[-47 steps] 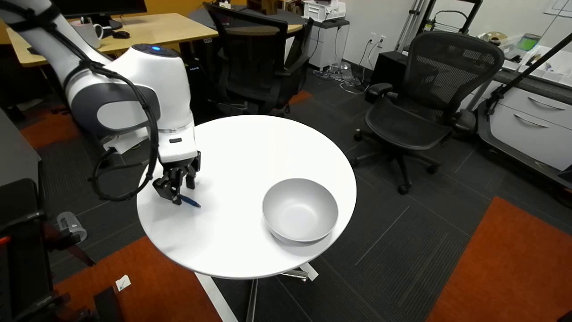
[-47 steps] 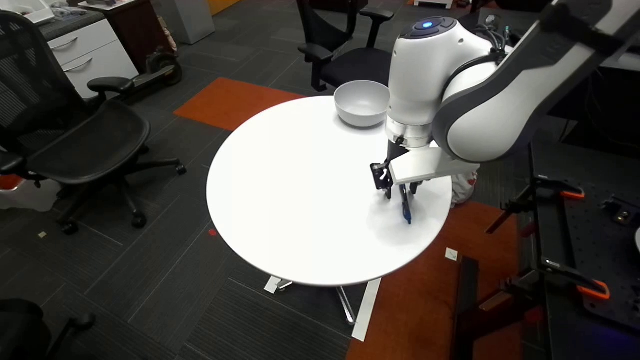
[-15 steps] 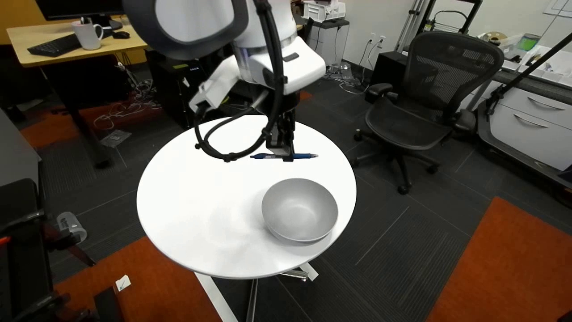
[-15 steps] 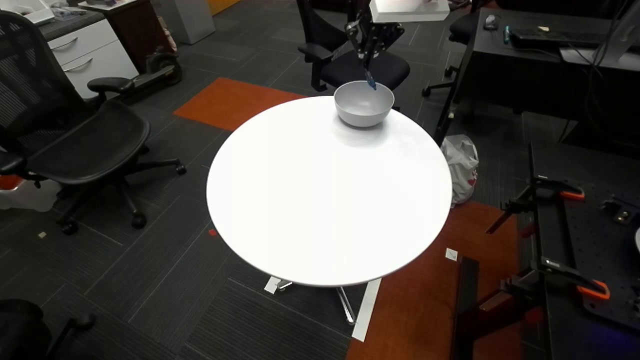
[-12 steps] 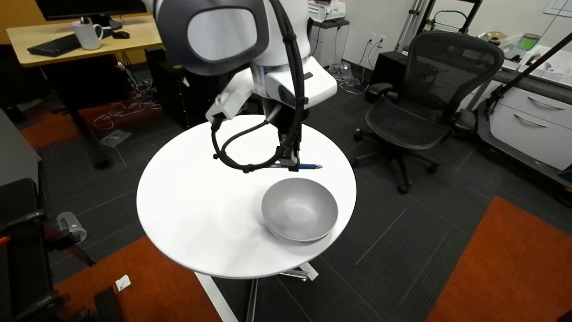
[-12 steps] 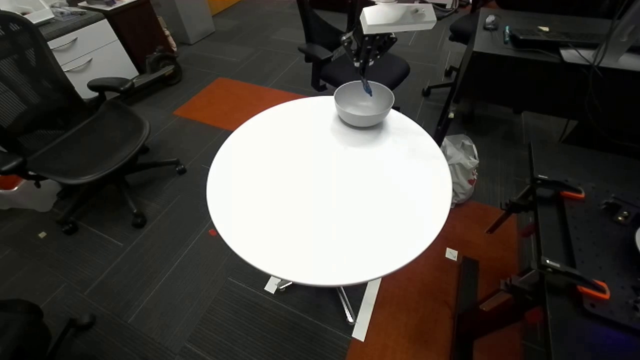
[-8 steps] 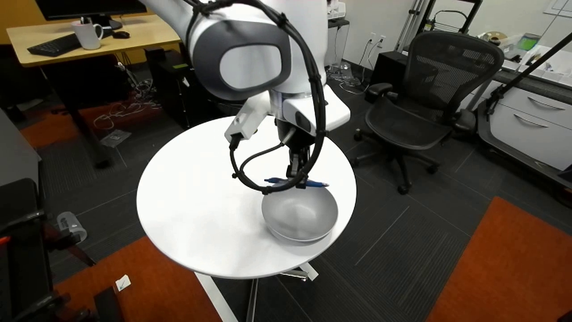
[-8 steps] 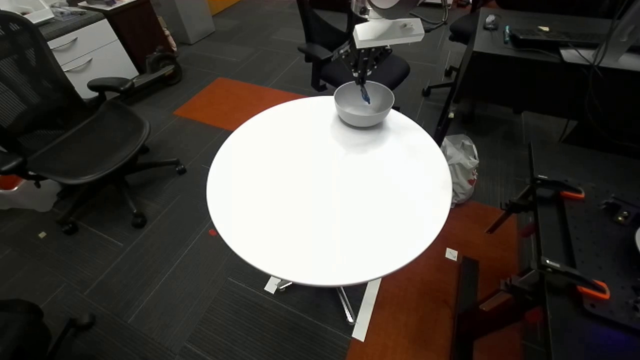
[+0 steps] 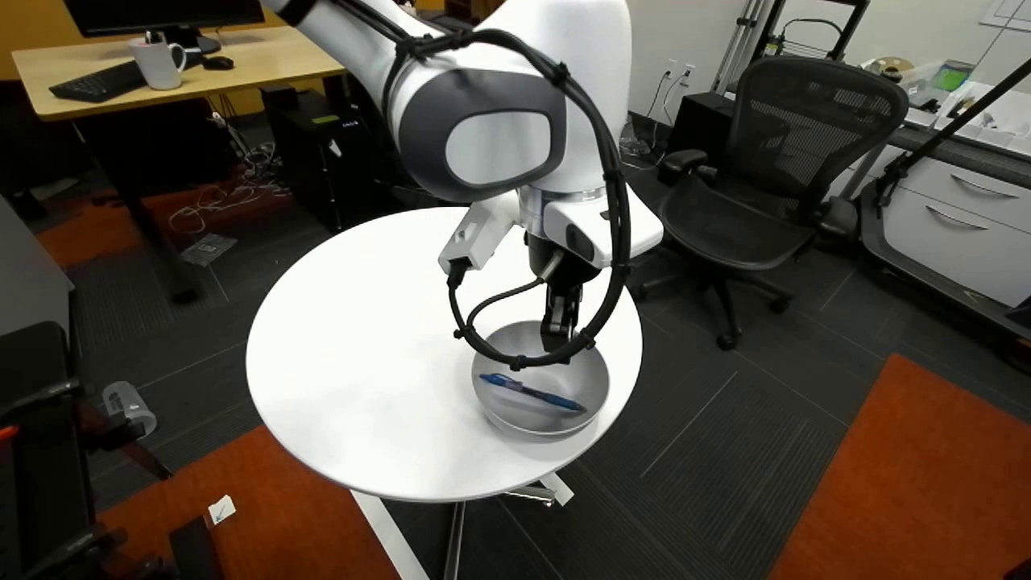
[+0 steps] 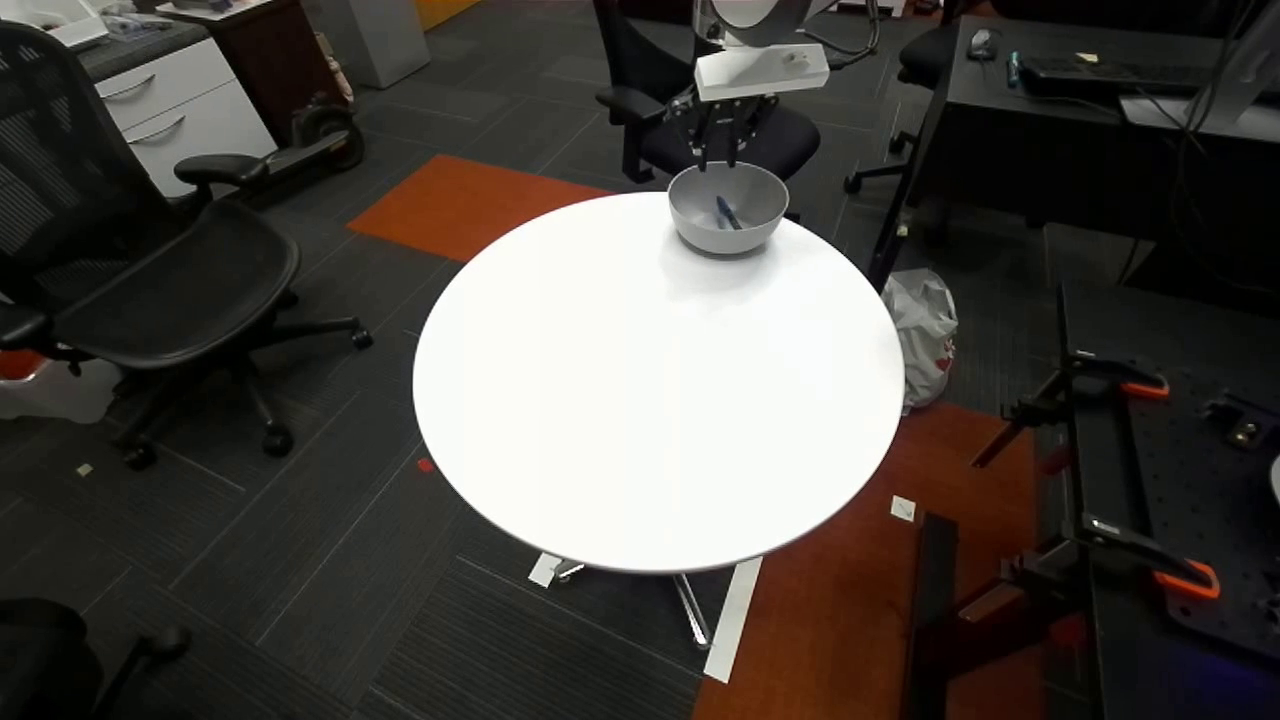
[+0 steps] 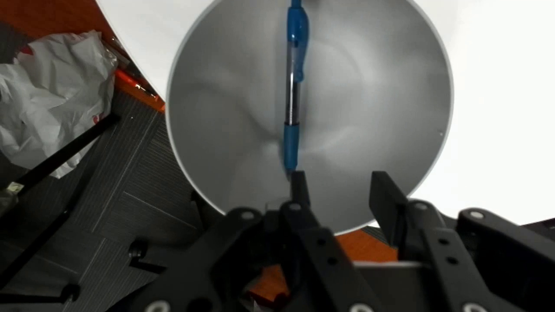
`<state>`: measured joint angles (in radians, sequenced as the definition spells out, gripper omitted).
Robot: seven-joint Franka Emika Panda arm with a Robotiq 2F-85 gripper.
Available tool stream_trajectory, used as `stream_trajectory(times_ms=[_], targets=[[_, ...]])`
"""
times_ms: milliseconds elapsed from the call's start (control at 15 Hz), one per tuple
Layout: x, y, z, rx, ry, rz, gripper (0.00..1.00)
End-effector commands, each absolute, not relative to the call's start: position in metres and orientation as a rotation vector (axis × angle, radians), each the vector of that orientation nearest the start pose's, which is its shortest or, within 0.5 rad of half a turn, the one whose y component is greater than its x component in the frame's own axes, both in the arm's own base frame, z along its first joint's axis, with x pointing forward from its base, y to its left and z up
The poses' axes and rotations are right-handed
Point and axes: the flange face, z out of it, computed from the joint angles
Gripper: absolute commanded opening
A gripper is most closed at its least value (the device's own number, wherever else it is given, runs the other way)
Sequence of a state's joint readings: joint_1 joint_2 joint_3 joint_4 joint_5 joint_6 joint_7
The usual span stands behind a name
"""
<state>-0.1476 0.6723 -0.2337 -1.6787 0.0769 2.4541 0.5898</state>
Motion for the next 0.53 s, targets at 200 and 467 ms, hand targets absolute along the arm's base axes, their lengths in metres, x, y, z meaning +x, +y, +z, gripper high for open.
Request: stream_trajectory(times_ms=[200,467], targets=[[0.6622,-0.2443,0.2339,-2.802,1.52,-0.193,0.95],[0.6585,-0.2428,0.2299,-2.814,1.513,-0.215,1.0]])
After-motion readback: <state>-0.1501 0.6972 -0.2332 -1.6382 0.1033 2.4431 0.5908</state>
